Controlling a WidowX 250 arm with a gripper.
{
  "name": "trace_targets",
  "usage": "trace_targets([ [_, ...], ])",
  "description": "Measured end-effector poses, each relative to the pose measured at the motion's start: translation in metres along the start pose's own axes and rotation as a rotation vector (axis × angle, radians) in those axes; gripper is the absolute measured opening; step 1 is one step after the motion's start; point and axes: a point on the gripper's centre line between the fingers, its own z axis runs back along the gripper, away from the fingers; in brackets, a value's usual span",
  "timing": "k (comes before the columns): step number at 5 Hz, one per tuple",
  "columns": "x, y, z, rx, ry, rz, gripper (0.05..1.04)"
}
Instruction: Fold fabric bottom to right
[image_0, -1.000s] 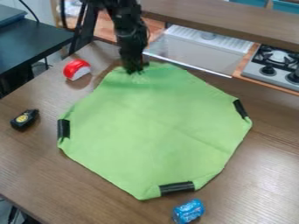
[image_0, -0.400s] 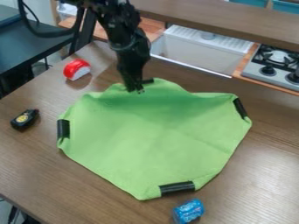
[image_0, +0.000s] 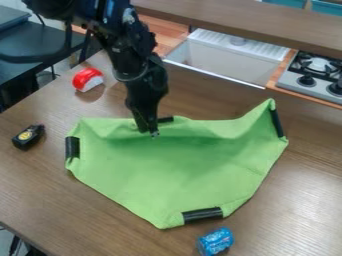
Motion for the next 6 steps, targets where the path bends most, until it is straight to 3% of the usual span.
trace_targets([
  [1,-0.011,-0.027,0.004,-0.050,0.037,0.013,0.050],
  [4,-0.021,-0.080,0.018,-0.073,0.070,-0.008,0.066],
  [5,-0.027,-0.086,0.017,-0.103,0.092,-0.009,0.228],
  [6,-0.029,-0.091,0.018,-0.136,0.105,-0.034,0.494],
])
